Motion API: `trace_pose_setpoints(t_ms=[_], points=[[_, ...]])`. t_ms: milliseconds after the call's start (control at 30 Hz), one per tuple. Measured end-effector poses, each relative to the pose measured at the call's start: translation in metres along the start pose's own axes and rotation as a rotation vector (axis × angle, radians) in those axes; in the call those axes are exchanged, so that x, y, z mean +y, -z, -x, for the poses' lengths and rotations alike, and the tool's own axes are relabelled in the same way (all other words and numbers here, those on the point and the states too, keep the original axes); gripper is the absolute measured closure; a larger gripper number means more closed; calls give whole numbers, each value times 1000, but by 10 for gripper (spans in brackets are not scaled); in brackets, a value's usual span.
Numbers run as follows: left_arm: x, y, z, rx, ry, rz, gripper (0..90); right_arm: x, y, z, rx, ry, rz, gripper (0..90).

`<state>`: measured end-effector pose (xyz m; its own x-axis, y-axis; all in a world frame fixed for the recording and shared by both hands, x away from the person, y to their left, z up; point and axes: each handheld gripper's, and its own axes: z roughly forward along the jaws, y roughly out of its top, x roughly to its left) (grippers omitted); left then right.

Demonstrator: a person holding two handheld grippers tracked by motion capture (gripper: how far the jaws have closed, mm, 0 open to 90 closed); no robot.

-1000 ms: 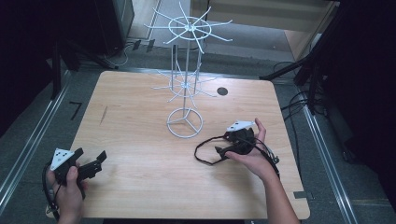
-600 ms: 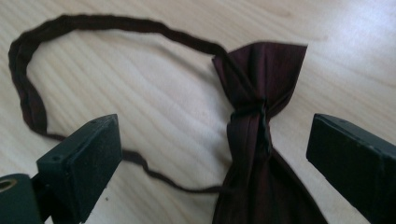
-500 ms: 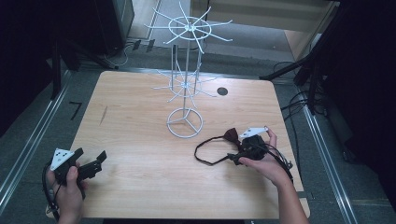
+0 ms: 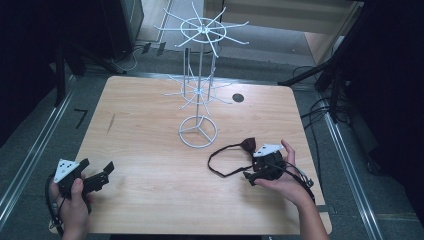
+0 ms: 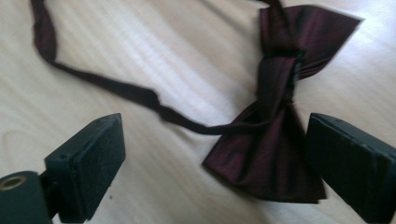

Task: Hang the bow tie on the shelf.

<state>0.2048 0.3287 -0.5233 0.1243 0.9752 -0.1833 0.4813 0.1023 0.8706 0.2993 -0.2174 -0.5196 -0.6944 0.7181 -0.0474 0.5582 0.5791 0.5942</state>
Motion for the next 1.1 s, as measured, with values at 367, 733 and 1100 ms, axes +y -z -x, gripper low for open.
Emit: trace_pose_setpoints(t_ms=[367, 733, 1100], points=[[0, 0, 0, -1, -1, -1, 84, 26, -12, -3, -78, 131, -38, 54], [0, 0, 0, -4, 1, -3, 83, 32, -27, -4, -80, 73, -1, 440], [0, 0, 0, -3, 5, 0, 83, 19, -19, 1, -80, -57, 10, 715]])
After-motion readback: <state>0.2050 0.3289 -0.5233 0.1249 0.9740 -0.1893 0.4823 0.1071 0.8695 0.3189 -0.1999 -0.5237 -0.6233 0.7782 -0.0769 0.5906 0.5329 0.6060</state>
